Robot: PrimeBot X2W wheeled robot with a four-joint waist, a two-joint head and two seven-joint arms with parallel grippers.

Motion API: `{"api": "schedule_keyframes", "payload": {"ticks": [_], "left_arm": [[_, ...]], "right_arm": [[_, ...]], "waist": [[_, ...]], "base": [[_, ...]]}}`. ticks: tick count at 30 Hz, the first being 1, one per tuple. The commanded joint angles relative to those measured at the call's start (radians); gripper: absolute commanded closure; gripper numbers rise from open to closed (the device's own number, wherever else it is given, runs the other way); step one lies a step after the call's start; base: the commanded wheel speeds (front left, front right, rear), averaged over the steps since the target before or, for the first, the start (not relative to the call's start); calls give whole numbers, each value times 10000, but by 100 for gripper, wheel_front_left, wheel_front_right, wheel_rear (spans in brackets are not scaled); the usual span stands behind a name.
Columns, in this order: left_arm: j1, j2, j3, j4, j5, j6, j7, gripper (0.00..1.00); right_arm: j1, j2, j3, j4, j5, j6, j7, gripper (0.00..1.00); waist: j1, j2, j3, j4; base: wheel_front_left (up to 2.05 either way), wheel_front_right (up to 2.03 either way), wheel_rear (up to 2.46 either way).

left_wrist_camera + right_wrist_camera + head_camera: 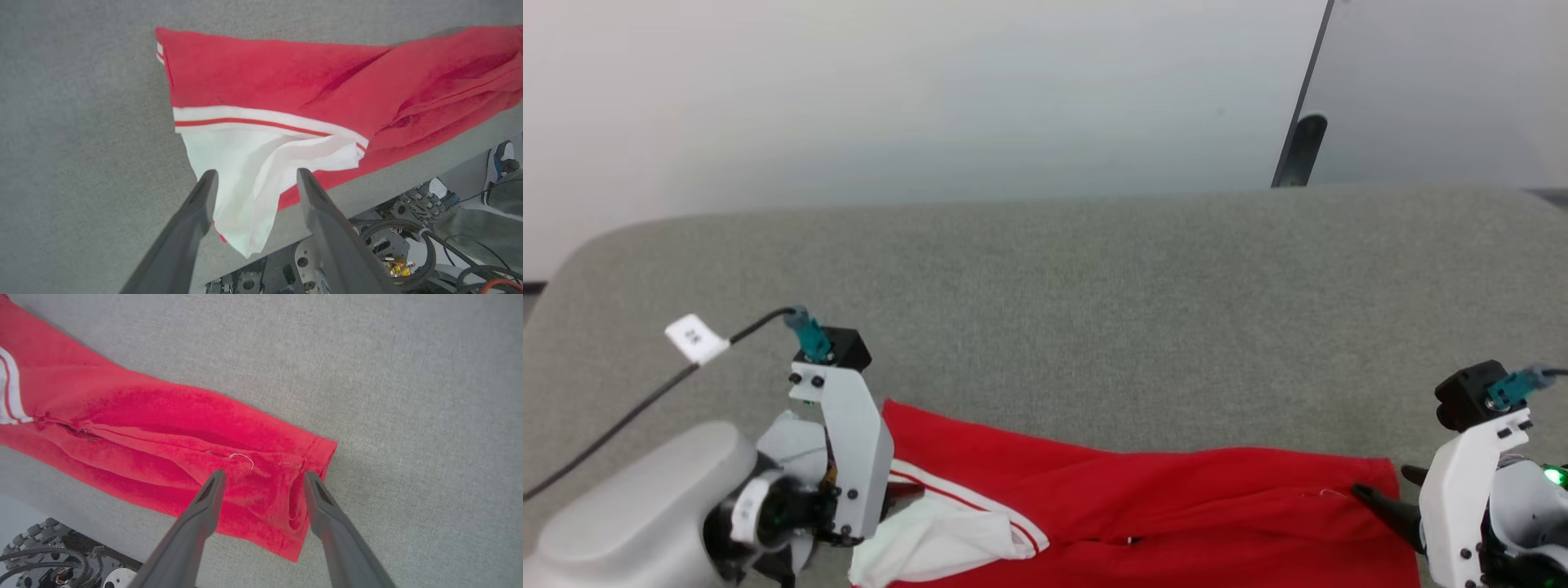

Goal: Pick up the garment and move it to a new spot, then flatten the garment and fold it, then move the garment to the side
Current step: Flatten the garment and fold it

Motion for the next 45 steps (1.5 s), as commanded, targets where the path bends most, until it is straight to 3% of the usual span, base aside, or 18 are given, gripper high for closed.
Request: {"api": "schedule_keyframes", "payload": {"ticks": [1,7,12,18,22,29,35,45], "left_arm": [[253,-7,53,-43,201,-97,-416,0],[1142,-87,410,-83,763,-552,-2831,0],[1972,-231,737,70,1046,-798,-4804,0],[2674,-505,1177,456,1668,-1167,-7370,0],[3159,-741,1432,858,2037,-1413,-9090,0],[3809,-917,1978,1476,2434,-1534,-10554,0],[4704,-1234,3608,1627,2896,-1669,-10713,0],[6181,-2205,5973,1583,4564,-2377,-10711,0]], "right_arm": [[193,-30,45,-168,-92,3,-335,0],[708,-175,481,-571,-659,3,-2989,0],[1088,-74,541,-146,-1130,0,-5124,0],[1468,223,179,528,-1498,0,-6772,0],[1720,422,-211,1083,-1603,-2,-7216,0],[1946,567,-579,1745,-1374,0,-6603,0],[1550,470,-668,2173,-936,0,-4904,0],[977,409,-938,3027,-894,0,-2311,0]], "waist": [[0,0,-293,-48],[0,0,-657,-56],[0,0,-870,-13],[0,0,-999,123],[0,0,-1016,215],[0,0,-995,298],[0,0,-920,429],[0,0,-708,1157]], "base": [[0,0,0],[0,0,0],[0,0,0],[0,0,0],[0,0,0],[0,0,0],[0,0,0],[0,0,0]]}}
